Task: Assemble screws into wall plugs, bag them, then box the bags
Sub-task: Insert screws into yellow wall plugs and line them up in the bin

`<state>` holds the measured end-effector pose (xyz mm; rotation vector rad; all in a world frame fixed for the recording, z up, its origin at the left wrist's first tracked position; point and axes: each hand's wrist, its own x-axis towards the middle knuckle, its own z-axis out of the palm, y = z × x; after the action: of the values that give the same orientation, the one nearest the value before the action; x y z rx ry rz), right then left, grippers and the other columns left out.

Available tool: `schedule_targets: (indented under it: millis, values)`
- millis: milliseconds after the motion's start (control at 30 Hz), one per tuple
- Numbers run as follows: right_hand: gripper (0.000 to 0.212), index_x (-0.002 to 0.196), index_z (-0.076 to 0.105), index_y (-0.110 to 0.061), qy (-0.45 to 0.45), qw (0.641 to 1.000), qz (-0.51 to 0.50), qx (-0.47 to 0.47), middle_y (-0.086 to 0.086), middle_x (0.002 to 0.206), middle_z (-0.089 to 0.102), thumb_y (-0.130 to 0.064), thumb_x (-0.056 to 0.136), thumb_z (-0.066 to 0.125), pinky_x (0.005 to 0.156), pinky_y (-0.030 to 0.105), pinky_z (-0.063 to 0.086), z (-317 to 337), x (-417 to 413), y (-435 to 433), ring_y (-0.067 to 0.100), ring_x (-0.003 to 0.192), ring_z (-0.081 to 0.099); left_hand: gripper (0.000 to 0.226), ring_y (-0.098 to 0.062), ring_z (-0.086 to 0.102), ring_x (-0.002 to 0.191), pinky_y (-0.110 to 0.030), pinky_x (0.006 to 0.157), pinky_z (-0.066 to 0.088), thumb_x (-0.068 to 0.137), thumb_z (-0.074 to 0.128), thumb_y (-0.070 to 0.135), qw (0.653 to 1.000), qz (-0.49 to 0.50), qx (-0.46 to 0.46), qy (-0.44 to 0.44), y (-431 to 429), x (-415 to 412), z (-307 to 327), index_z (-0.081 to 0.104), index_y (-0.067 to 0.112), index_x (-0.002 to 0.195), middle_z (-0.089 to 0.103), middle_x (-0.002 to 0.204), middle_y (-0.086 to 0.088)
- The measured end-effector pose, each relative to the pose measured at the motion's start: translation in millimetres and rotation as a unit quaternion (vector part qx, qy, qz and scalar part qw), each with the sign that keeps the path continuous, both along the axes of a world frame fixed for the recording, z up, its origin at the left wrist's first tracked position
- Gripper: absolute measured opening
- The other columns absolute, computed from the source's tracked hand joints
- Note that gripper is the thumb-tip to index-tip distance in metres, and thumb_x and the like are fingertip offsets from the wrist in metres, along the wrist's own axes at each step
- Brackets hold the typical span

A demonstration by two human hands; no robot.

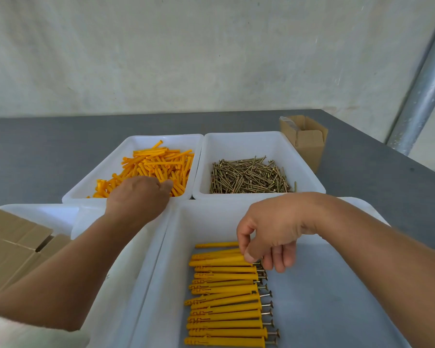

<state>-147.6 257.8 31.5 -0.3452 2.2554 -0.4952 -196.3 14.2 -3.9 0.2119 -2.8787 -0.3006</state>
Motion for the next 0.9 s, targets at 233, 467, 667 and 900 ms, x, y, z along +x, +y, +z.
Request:
schedule_targets:
  millis: [233, 467, 667, 900]
  values:
    - [0.012, 0.1, 0.058, -0.013, -0.011, 0.999, 0.015, 0.034, 0.011, 0.08, 0.066, -0.018, 0.094, 0.066, 0.055, 0.025, 0.057, -9, 2, -6, 0.017, 0.059, 0.065, 0.071, -0.028, 0.053, 0.103, -0.036, 0.08, 0.037, 0.095, 0.015, 0.068, 0.992, -0.012, -0.076, -0.095, -3, -6, -1, 0.067, 0.019, 0.099, 0.063, 0.116, -0.009]
    - [0.029, 0.12, 0.061, -0.013, -0.008, 1.0, 0.015, 0.011, 0.011, 0.086, 0.07, -0.031, 0.097, 0.061, 0.06, 0.027, 0.058, 0, -2, 0, 0.019, 0.065, 0.067, 0.069, -0.03, 0.052, 0.116, -0.04, 0.088, 0.042, 0.095, 0.009, 0.066, 0.985, -0.036, -0.104, -0.133, -4, -7, 2, 0.059, 0.028, 0.124, 0.06, 0.124, -0.009]
    - [0.021, 0.091, 0.07, -0.023, 0.177, 0.978, -0.049, -0.094, -0.003, 0.064, 0.069, -0.042, 0.093, 0.061, 0.048, 0.023, 0.047, 18, -13, 18, 0.009, 0.05, 0.059, 0.073, -0.031, 0.048, 0.124, -0.042, 0.096, 0.042, 0.094, 0.01, 0.068, 0.984, -0.03, -0.098, -0.145, -5, -10, 1, 0.059, 0.025, 0.126, 0.057, 0.132, -0.009]
    - [0.054, 0.072, 0.05, -0.016, 0.413, 0.902, -0.125, 0.015, 0.001, 0.075, 0.053, -0.054, 0.102, 0.027, 0.061, 0.031, 0.035, -9, -38, 33, 0.016, 0.074, 0.052, 0.081, -0.03, 0.046, 0.129, -0.043, 0.1, 0.039, 0.09, 0.01, 0.075, 0.984, -0.02, -0.095, -0.148, -7, -13, -1, 0.062, 0.022, 0.123, 0.053, 0.139, -0.008]
